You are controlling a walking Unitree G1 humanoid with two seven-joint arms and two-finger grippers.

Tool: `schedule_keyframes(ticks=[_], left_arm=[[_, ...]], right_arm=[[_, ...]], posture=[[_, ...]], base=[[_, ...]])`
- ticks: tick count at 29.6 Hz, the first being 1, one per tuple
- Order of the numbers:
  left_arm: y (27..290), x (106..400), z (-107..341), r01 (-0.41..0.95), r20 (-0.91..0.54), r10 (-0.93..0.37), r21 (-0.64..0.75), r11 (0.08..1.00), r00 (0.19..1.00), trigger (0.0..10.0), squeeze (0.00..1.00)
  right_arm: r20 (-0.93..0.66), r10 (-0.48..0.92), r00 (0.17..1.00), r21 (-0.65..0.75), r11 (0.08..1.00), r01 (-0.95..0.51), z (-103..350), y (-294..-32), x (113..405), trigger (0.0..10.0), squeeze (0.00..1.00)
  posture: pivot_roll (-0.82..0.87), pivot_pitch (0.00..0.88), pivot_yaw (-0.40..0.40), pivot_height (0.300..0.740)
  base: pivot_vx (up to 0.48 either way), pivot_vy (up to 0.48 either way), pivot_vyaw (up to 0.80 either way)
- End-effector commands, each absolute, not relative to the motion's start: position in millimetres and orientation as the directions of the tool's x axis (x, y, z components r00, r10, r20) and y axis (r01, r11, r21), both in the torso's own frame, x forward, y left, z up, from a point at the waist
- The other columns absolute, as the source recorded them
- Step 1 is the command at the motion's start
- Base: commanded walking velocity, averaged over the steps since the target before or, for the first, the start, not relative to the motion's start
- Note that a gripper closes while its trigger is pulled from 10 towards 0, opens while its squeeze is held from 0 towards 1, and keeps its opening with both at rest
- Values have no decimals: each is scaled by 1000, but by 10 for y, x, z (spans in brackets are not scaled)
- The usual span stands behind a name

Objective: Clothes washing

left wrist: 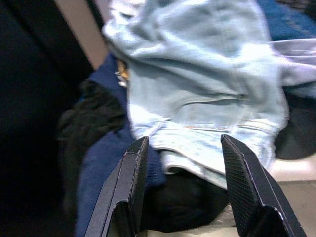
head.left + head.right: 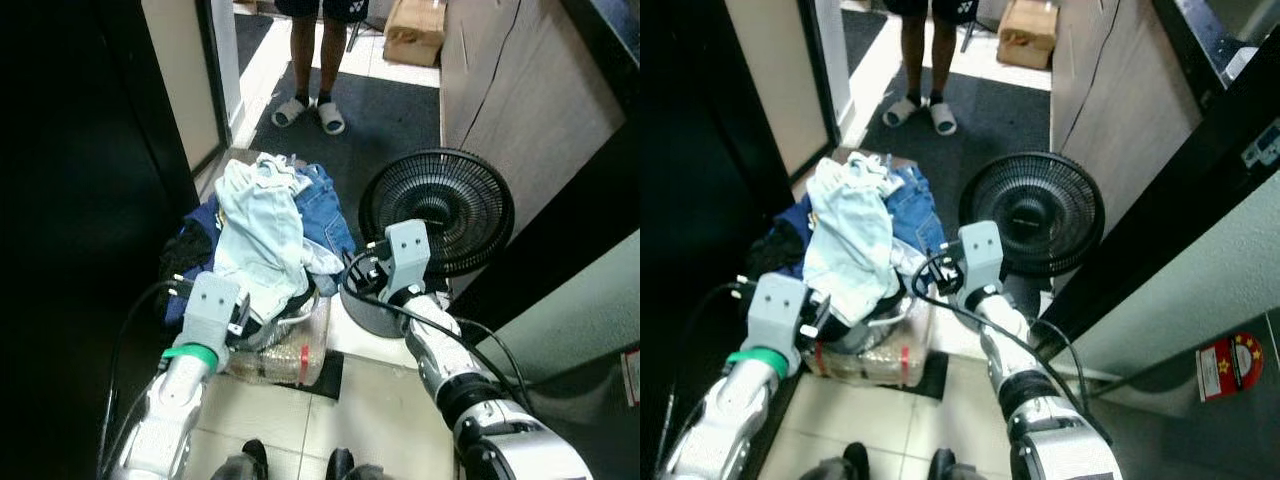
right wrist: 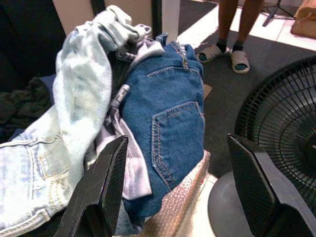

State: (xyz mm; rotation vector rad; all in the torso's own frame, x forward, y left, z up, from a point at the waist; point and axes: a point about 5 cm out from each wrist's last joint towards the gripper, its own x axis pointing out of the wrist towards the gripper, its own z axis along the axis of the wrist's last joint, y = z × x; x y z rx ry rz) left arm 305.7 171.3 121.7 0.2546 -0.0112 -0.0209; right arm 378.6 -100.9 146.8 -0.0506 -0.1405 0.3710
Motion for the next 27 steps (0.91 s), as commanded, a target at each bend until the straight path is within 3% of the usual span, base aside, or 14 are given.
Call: schedule_keyframes(ticks=[1,8,14,20,27], left_arm=[[1783,3047,1166,0,-11,3,250,968,1000,10000,0],[1847,2951,1165,4,2,-5,294,956,1000,10000,0],[1737,2790,1037,34,-21,-29,273,961,999,10000,0],[1691,2801,1036,37,-21,-33,253,967,999,10000,0],[1810,2956,1157,-3,8,1,287,958,1000,10000,0]], right_arm=[[96,378,921,-66,926,-373,1403,-970,3768,10000,0],[102,402,910,-71,915,-397,1431,-908,3769,10000,0],[112,404,908,-65,915,-399,1424,-925,3753,10000,0],[128,400,908,-39,916,-398,1472,-922,3771,10000,0],[139,422,896,-44,906,-420,1558,-825,3800,10000,0]], posture=[[133,277,-48,740],[145,309,-57,740],[139,303,-64,740],[137,322,-68,740],[155,387,-88,740]], base=[[0,0,0],[0,0,0],[0,0,0],[0,0,0],[0,0,0]])
